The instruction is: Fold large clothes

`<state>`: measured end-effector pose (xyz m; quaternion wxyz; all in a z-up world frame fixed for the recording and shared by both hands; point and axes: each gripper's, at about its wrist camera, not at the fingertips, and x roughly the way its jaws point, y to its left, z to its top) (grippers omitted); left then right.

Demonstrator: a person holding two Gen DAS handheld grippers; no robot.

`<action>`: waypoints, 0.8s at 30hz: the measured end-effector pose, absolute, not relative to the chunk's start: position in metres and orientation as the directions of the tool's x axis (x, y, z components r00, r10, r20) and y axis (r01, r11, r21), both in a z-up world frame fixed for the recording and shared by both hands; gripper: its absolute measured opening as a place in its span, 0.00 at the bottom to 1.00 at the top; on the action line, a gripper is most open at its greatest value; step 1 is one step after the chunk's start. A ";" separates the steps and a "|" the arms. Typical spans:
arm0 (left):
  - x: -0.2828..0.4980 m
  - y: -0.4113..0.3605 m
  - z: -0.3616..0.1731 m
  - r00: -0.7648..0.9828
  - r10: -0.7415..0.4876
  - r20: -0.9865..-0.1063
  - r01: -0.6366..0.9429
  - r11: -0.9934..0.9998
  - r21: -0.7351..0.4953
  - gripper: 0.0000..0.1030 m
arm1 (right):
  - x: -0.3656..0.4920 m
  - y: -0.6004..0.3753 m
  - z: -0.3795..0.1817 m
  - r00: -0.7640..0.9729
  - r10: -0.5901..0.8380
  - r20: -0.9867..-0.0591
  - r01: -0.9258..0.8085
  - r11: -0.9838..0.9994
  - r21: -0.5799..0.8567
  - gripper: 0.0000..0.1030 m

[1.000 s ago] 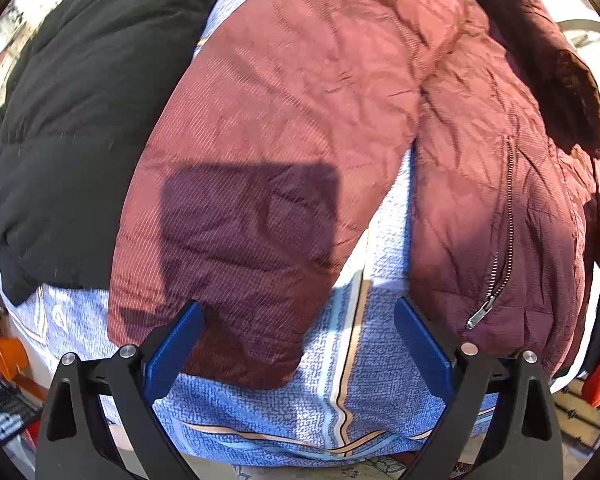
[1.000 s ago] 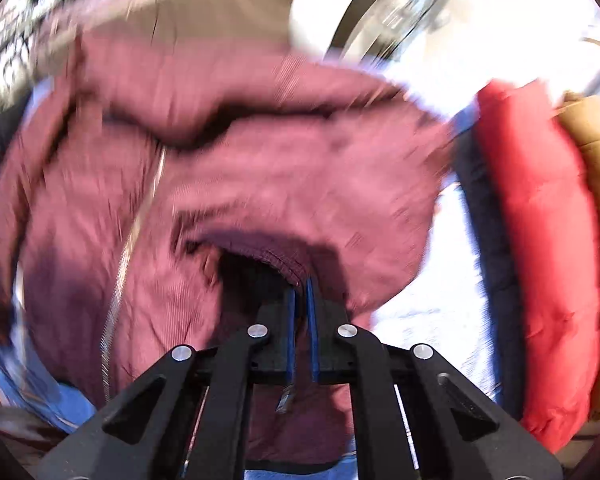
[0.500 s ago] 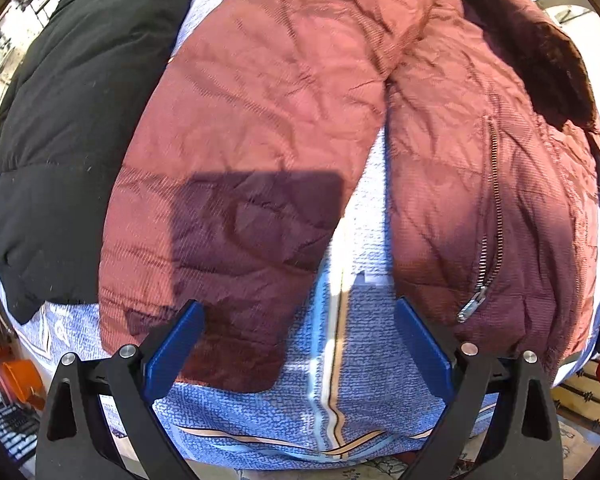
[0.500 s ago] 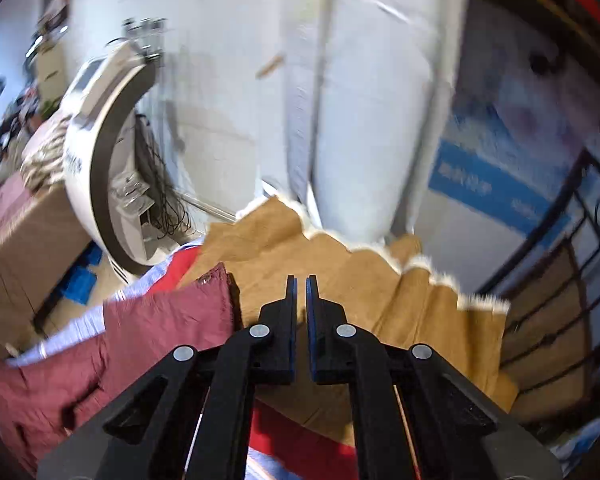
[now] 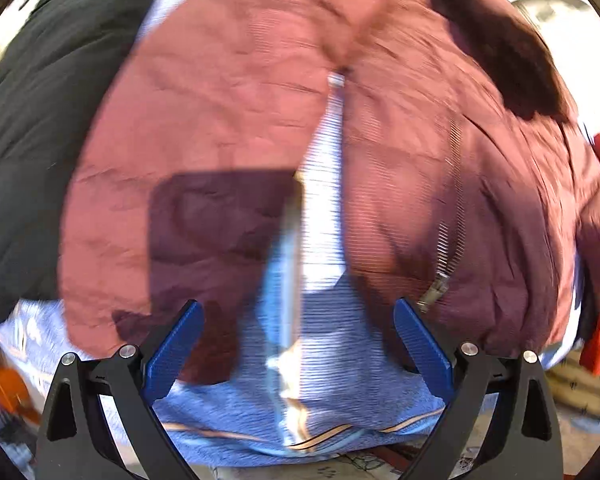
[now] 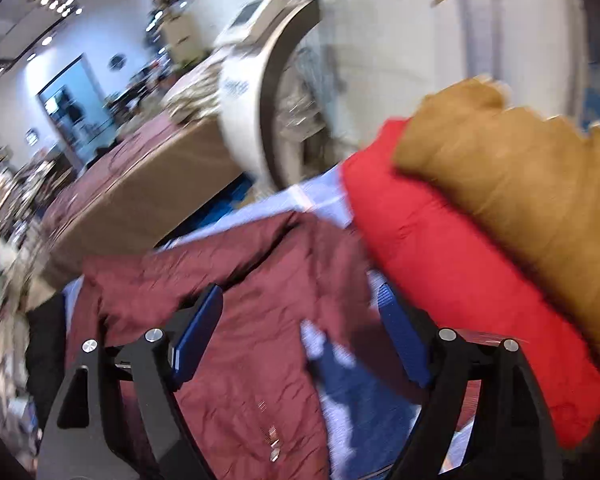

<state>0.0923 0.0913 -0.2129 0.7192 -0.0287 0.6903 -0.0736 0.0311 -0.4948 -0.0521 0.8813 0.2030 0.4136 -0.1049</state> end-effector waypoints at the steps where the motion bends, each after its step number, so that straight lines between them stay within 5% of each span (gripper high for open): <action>1: 0.093 0.084 -0.217 0.026 -0.155 -0.988 0.100 0.983 -0.152 0.91 | 0.038 -0.479 -0.071 0.596 0.053 -0.801 0.318 0.901 0.296 0.77; 5: 0.092 0.055 -0.238 -0.051 -0.142 -0.989 0.224 0.963 -0.150 0.91 | 0.042 -0.432 -0.162 0.376 0.211 -0.902 0.269 0.907 0.324 0.77; 8: 0.090 0.049 -0.247 -0.087 -0.193 -0.977 0.223 0.953 -0.208 0.91 | 0.029 -0.419 -0.216 0.245 0.167 -0.955 0.293 0.926 0.237 0.77; 18: 0.096 0.036 -0.282 -0.143 -0.210 -0.967 0.211 0.948 -0.237 0.94 | -0.007 -0.460 -0.312 0.140 0.256 -0.956 0.550 0.783 0.291 0.77; 21: 0.096 0.031 -0.279 -0.137 -0.234 -0.962 0.212 0.942 -0.259 0.80 | -0.008 -0.452 -0.315 0.148 0.256 -0.955 0.540 0.788 0.295 0.76; 22: 0.092 0.030 -0.274 -0.142 -0.254 -0.957 0.213 0.936 -0.280 0.73 | -0.009 -0.451 -0.315 0.147 0.255 -0.956 0.542 0.788 0.294 0.72; 24: 0.087 0.032 -0.267 -0.151 -0.282 -0.947 0.215 0.926 -0.310 0.55 | -0.011 -0.448 -0.311 0.168 0.317 -0.933 0.533 0.767 0.357 0.27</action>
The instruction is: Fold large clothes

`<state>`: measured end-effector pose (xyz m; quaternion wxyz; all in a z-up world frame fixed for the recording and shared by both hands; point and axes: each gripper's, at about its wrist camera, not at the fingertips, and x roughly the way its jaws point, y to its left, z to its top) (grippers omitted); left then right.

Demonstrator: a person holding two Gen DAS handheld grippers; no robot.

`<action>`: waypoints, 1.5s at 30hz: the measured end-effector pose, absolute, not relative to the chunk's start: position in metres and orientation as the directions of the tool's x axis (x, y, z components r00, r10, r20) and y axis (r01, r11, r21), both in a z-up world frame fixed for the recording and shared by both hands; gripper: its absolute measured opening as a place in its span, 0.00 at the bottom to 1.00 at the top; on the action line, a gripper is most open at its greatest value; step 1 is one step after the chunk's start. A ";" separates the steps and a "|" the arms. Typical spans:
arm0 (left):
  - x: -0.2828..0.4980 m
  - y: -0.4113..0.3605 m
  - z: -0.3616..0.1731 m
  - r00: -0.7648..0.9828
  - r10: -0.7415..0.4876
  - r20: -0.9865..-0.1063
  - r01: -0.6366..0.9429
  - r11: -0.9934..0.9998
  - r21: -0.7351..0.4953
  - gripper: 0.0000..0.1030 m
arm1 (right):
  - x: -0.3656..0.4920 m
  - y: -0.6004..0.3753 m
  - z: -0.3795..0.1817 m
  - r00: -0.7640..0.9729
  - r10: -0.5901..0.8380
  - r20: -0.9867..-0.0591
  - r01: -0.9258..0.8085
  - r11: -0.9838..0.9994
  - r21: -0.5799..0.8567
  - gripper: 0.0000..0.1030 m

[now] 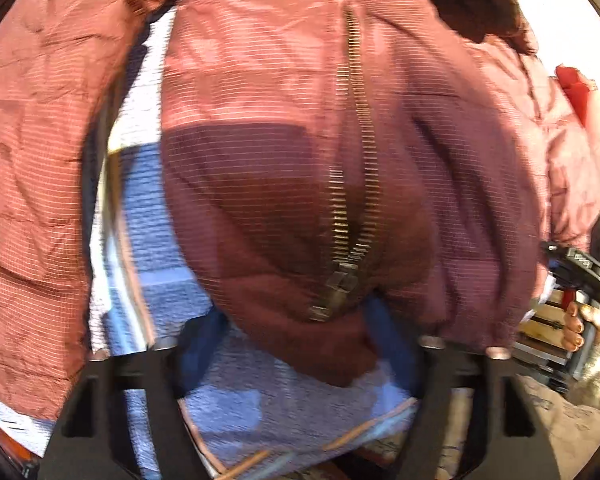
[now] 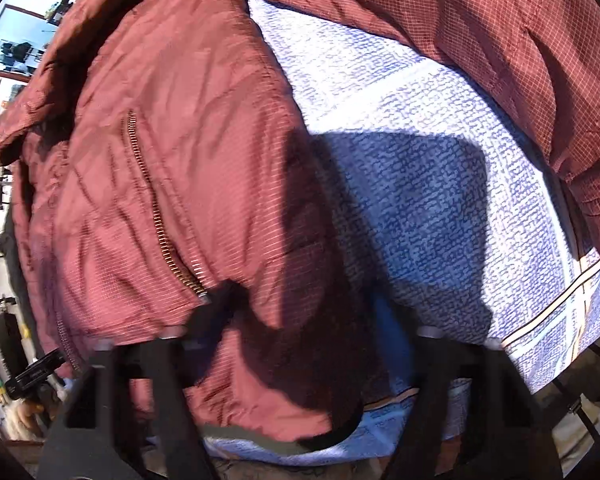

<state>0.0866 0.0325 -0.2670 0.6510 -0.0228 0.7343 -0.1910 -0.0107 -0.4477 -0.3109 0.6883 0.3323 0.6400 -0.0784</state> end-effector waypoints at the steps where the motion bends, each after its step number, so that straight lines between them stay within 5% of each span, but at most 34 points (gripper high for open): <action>1: 0.085 0.032 -0.265 -0.154 -0.288 -0.945 0.223 0.922 -0.317 0.52 | -0.013 -0.447 -0.307 0.184 0.349 -0.919 0.532 0.751 0.392 0.22; 3: 0.083 0.026 -0.262 -0.156 -0.302 -0.940 0.234 0.914 -0.332 0.39 | -0.013 -0.442 -0.296 0.187 0.343 -0.921 0.512 0.766 0.389 0.12; 9: 0.073 0.044 -0.222 -0.134 -0.373 -0.918 0.298 0.869 -0.396 0.13 | -0.017 -0.425 -0.265 0.177 0.360 -0.916 0.433 0.807 0.401 0.06; 19: 0.070 0.080 -0.205 -0.147 -0.284 -0.947 0.374 0.871 -0.319 0.11 | -0.060 -0.409 -0.262 0.015 0.425 -0.905 0.404 0.825 0.395 0.06; 23: 0.080 0.093 -0.213 -0.174 -0.256 -0.951 0.252 0.922 -0.295 0.27 | -0.065 -0.417 -0.270 -0.043 0.348 -0.936 0.433 0.851 0.296 0.22; 25: 0.088 0.095 -0.203 -0.128 -0.261 -0.957 0.224 0.932 -0.285 0.48 | -0.055 -0.423 -0.260 -0.074 0.233 -0.970 0.426 0.886 0.181 0.34; 27: 0.098 0.094 -0.184 -0.018 -0.182 -0.983 0.265 0.947 -0.180 0.79 | -0.042 -0.427 -0.232 -0.017 0.114 -0.993 0.390 0.916 0.098 0.53; 29: 0.106 0.085 -0.164 0.063 -0.140 -0.988 0.292 0.949 -0.116 0.88 | -0.021 -0.426 -0.206 0.058 0.026 -0.998 0.366 0.930 0.046 0.62; 34: 0.129 0.054 -0.157 0.110 -0.095 -0.989 0.349 0.936 -0.051 0.90 | 0.050 -0.414 -0.181 0.162 0.081 -0.983 0.264 0.957 0.122 0.71; 41: 0.107 -0.022 -0.176 0.055 -0.088 -0.995 0.503 0.863 -0.048 0.91 | 0.133 -0.328 -0.209 0.153 0.135 -0.979 0.037 0.989 0.142 0.77; 45: 0.082 -0.038 -0.177 0.113 -0.008 -0.994 0.601 0.797 0.062 0.92 | 0.158 -0.296 -0.231 0.144 0.164 -0.976 -0.018 0.986 0.163 0.77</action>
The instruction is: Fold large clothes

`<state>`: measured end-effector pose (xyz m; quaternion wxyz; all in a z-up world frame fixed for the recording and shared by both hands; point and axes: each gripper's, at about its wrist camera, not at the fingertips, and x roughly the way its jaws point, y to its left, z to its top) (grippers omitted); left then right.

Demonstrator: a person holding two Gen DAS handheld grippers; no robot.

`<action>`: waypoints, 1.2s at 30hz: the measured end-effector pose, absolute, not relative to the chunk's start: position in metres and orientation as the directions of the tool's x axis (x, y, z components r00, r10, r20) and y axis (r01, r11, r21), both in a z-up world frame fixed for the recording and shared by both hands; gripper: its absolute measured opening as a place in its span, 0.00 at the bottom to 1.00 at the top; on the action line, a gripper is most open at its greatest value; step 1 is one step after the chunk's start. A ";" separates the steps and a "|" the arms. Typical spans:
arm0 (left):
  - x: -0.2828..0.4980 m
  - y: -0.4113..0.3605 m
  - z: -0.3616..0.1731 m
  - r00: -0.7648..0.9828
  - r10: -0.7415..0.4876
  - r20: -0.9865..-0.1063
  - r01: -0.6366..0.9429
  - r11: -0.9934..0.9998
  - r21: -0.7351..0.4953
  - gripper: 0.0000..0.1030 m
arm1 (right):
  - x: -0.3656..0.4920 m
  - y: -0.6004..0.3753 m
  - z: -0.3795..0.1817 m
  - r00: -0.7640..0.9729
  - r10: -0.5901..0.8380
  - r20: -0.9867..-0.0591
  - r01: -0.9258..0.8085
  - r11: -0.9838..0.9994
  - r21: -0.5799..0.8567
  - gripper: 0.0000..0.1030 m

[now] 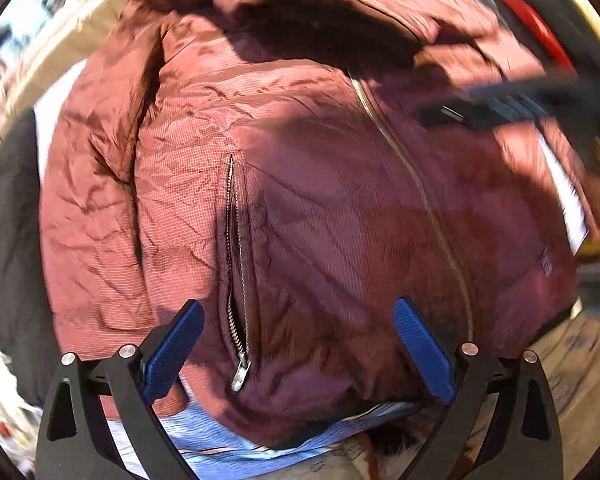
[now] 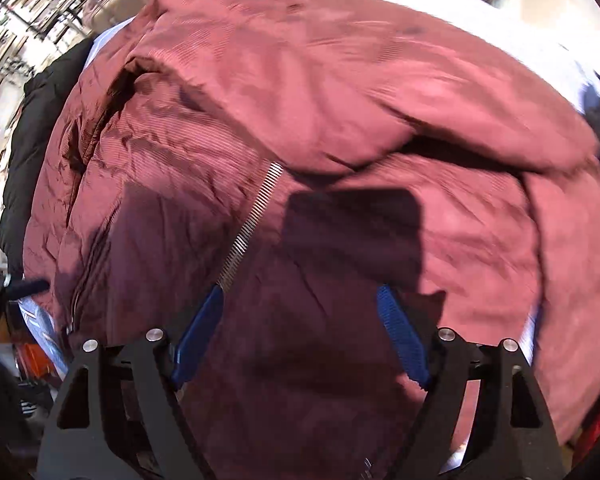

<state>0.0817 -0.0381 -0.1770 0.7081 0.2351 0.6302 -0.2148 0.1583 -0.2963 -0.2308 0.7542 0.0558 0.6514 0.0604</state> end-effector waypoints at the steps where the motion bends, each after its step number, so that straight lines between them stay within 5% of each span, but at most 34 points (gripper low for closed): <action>1: 0.079 -0.037 -0.177 0.123 0.010 -0.992 0.609 0.789 0.083 0.92 | 0.159 -0.292 -0.237 0.146 0.158 -0.977 -0.042 0.987 0.153 0.77; 5: 0.075 -0.028 -0.180 0.119 0.069 -0.991 0.587 0.800 0.126 0.92 | 0.190 -0.278 -0.241 0.183 0.133 -0.974 -0.169 0.980 0.102 0.75; 9: 0.074 -0.017 -0.177 0.110 0.091 -0.990 0.544 0.828 0.136 0.92 | 0.243 -0.304 -0.218 0.255 0.135 -0.957 -0.163 0.982 0.095 0.57; 14: 0.076 -0.016 -0.180 0.094 0.112 -0.989 0.502 0.853 0.144 0.92 | 0.322 -0.369 -0.166 0.465 0.046 -0.884 -0.009 0.999 0.047 0.61; 21: 0.087 -0.028 -0.179 0.102 0.114 -0.988 0.472 0.869 0.149 0.92 | 0.396 -0.436 -0.206 0.313 -0.019 -0.950 0.124 0.992 0.021 0.63; 36: 0.096 -0.086 -0.188 0.215 0.150 -0.965 0.609 0.752 0.252 0.92 | 0.188 -0.457 -0.226 0.386 0.114 -0.915 0.384 0.882 0.272 0.69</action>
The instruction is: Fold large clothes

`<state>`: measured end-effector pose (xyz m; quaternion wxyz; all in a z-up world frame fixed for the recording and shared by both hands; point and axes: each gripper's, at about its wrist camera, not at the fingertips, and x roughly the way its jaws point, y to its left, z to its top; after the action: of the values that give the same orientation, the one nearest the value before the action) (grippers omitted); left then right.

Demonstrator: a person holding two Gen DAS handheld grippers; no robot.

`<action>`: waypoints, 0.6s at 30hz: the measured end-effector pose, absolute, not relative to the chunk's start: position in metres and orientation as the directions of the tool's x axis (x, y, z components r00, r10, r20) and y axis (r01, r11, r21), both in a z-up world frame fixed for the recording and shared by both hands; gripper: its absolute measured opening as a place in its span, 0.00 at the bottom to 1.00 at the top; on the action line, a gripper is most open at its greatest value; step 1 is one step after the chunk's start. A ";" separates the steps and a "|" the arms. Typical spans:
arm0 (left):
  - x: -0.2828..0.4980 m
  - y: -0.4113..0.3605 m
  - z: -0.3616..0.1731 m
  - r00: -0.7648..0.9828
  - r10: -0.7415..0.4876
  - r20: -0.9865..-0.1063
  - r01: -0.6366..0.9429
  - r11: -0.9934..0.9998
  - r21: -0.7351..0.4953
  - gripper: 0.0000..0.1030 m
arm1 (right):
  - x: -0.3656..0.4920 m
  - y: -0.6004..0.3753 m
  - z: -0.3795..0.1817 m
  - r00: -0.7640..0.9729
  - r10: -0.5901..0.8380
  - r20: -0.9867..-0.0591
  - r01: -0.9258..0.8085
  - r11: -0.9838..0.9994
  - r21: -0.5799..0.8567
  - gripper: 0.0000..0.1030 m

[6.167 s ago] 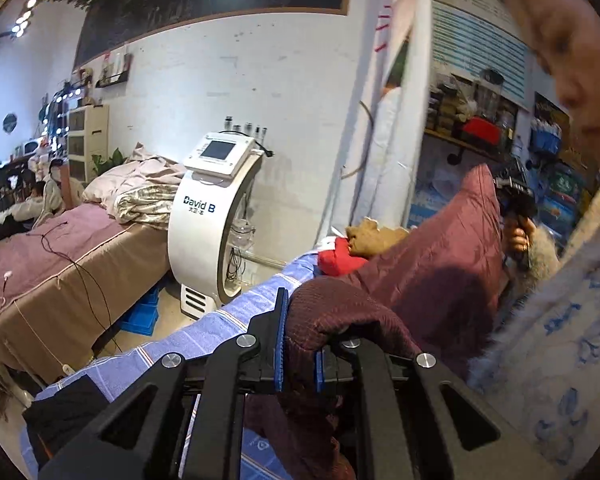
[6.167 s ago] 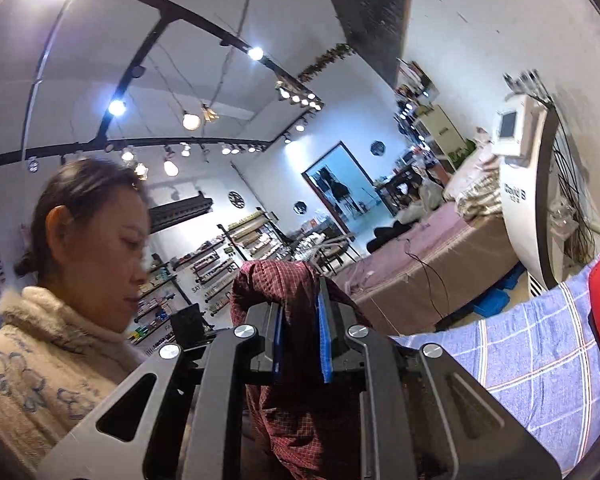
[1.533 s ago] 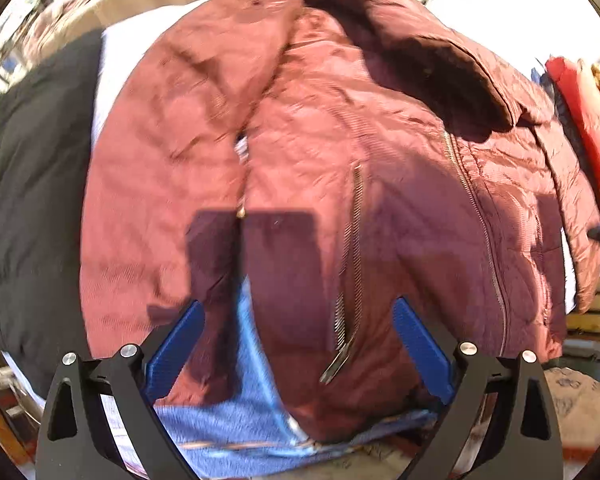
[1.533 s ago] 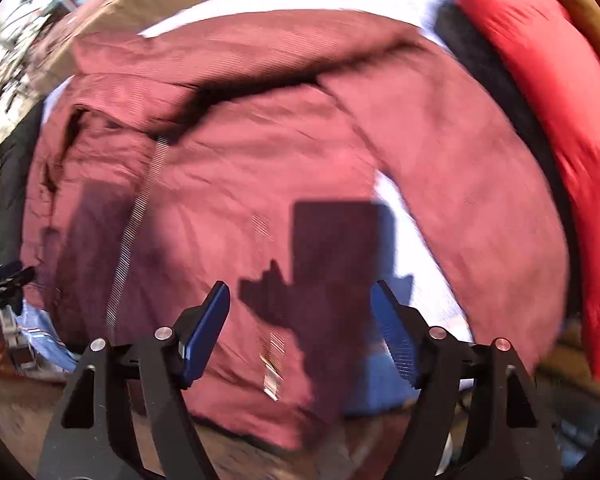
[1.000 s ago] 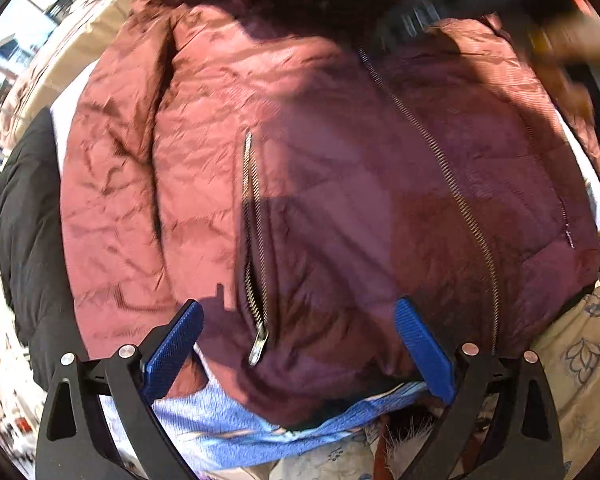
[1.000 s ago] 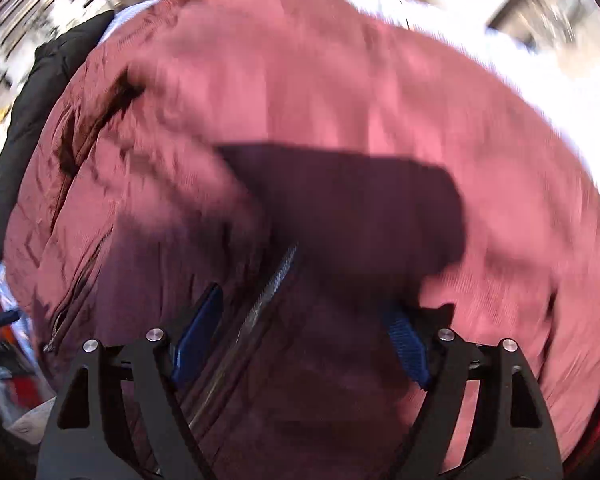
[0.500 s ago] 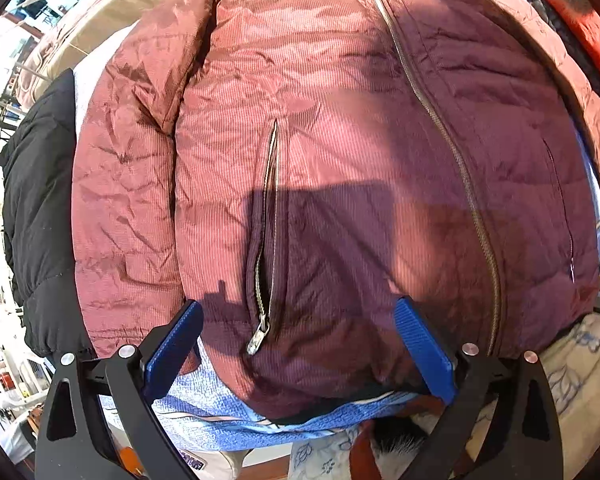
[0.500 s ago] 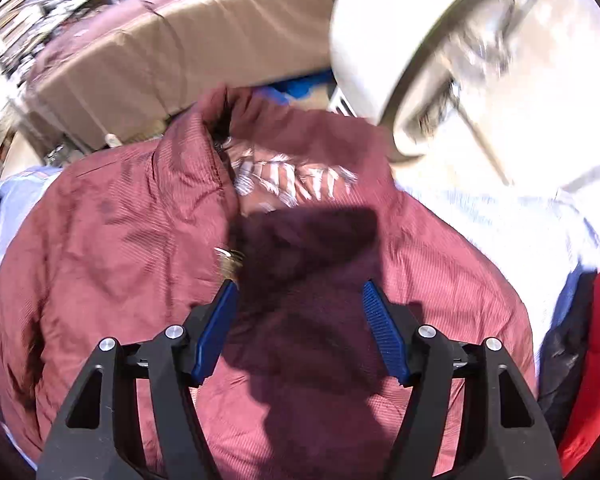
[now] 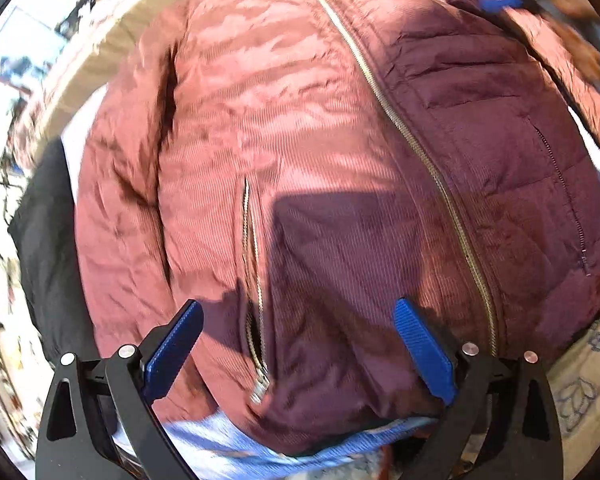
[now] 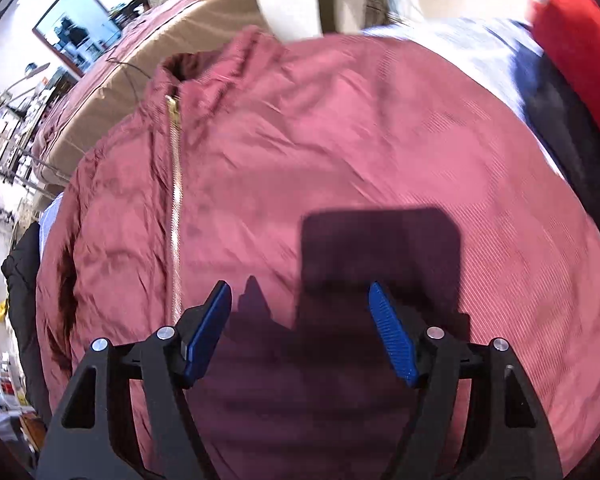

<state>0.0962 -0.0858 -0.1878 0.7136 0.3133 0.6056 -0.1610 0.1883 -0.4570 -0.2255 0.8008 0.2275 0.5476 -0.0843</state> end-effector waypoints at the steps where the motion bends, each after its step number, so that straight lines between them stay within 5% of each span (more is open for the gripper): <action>1: 0.098 -0.090 -0.188 0.229 0.151 -0.962 0.618 0.741 0.263 0.92 | 0.170 -0.461 -0.222 0.380 0.107 -0.919 0.409 0.872 0.271 0.69; 11: 0.112 -0.099 -0.207 0.166 0.161 -0.973 0.623 0.748 0.230 0.94 | 0.016 -0.485 -0.245 0.248 0.084 -0.965 0.654 0.721 0.231 0.70; 18: 0.122 -0.094 -0.237 0.070 0.162 -0.984 0.582 0.795 0.172 0.95 | -0.011 -0.460 -0.281 0.124 0.084 -0.989 0.661 0.736 0.145 0.87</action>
<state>0.1219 -0.0944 -0.2368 0.6755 0.2802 0.6641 -0.1553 -0.0115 -0.4603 -0.2811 0.6886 0.2966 0.6277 -0.2095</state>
